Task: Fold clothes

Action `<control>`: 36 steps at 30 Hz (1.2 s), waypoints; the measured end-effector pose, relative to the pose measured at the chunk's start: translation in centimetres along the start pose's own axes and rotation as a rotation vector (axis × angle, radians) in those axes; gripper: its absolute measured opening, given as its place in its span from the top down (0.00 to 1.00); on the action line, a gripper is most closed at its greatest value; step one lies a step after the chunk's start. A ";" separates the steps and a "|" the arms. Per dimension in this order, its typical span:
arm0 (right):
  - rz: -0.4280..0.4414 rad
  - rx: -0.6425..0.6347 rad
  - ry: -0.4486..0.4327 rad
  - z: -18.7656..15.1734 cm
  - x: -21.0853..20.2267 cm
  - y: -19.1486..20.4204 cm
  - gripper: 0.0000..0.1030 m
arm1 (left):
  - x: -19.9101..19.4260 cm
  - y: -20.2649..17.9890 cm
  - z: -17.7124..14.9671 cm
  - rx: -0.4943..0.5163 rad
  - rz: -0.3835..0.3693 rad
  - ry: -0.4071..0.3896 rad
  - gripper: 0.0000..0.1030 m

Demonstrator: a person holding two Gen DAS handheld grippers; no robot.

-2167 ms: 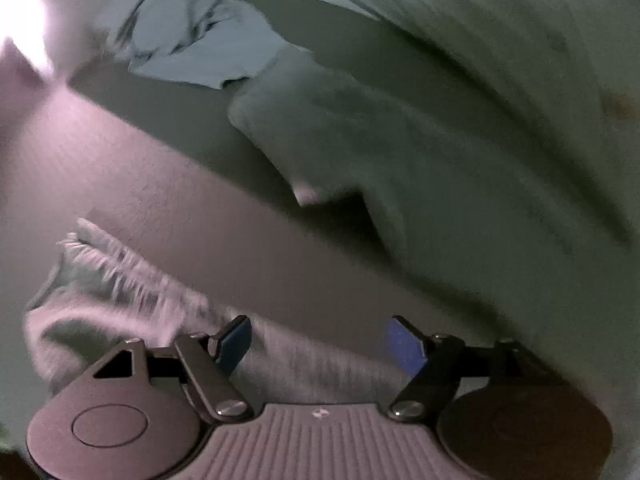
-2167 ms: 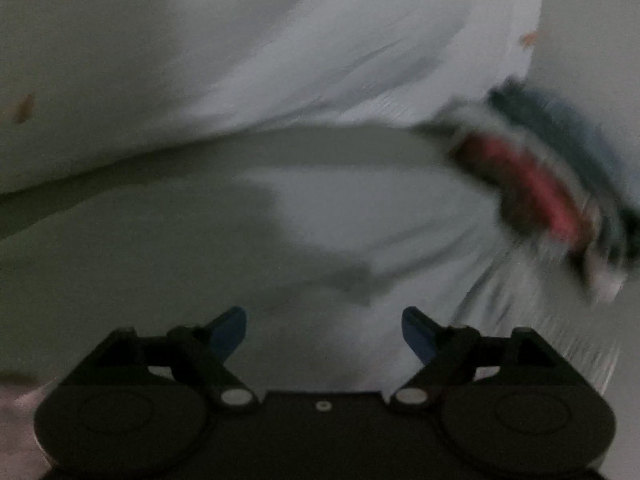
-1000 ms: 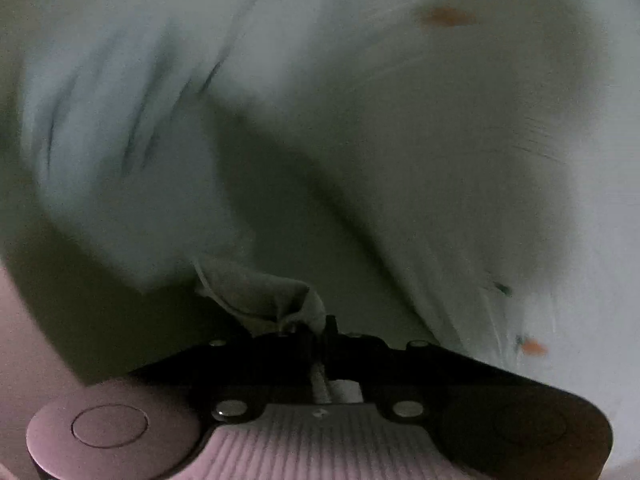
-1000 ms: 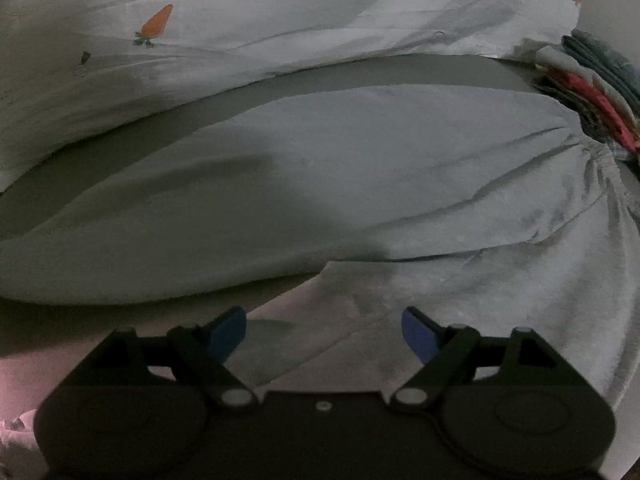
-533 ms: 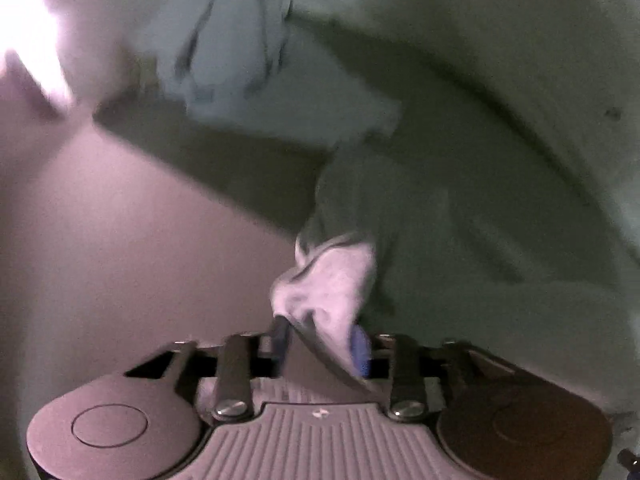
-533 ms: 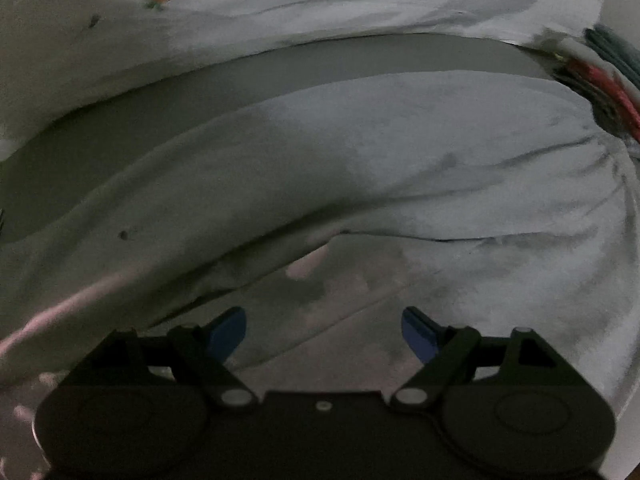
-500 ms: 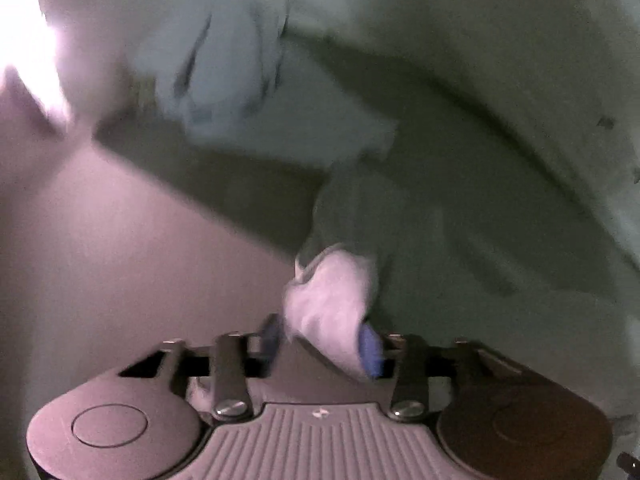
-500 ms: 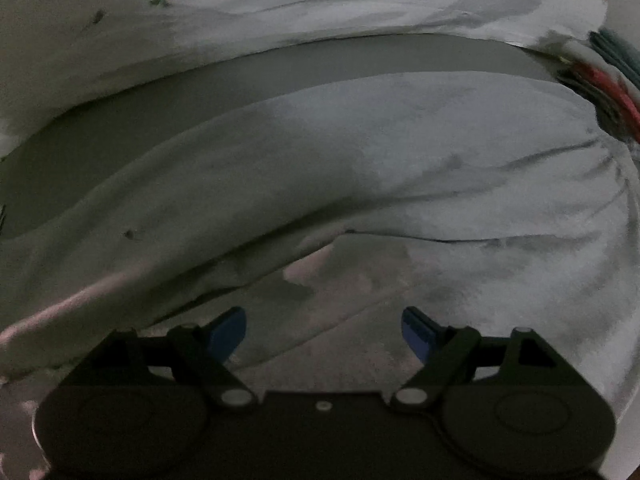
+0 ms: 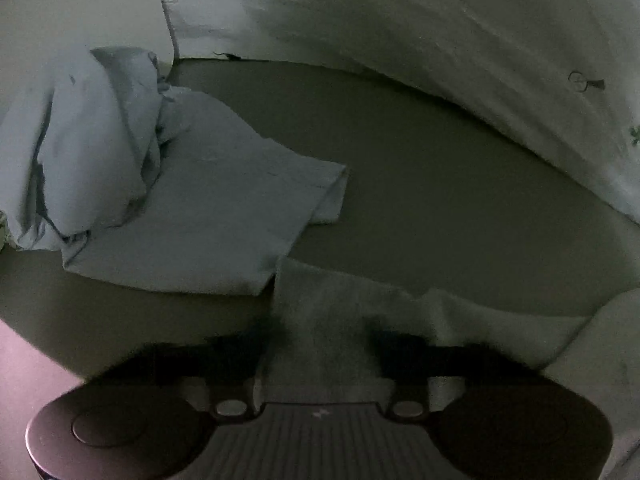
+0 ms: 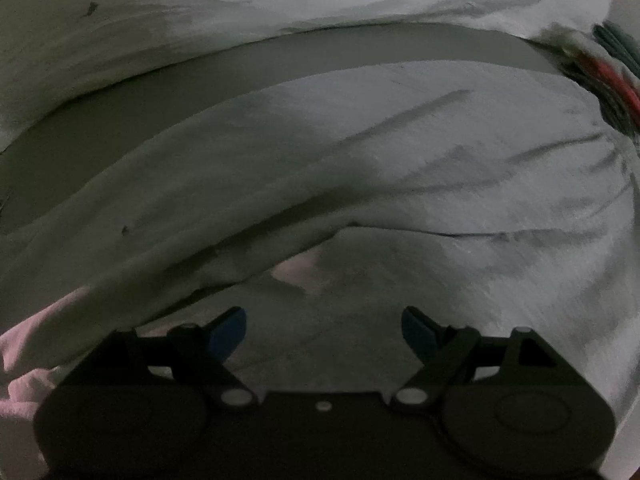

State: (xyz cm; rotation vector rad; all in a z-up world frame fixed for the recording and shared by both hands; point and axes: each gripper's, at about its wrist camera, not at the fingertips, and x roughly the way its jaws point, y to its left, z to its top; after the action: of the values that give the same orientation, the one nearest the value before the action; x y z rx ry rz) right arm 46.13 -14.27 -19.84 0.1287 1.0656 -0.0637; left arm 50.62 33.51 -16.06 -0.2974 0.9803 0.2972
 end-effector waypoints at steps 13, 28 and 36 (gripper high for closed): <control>-0.049 0.040 -0.033 0.8 -0.2 -0.9 0.17 | -5.4 -0.3 8.9 -0.168 0.139 -0.343 0.97; -0.057 0.097 0.001 0.0 0.4 -1.0 0.17 | 0.2 3.2 2.7 -0.305 0.104 -0.076 0.47; -0.036 -0.025 -0.004 -0.4 0.4 1.3 0.17 | 0.7 2.8 -0.8 -0.406 0.048 -0.085 0.28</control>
State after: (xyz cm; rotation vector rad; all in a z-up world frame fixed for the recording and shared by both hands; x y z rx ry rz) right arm 46.13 -12.91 -20.29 0.0866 1.0641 -0.0825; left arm 49.32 35.84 -17.38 -0.6263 0.8393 0.5503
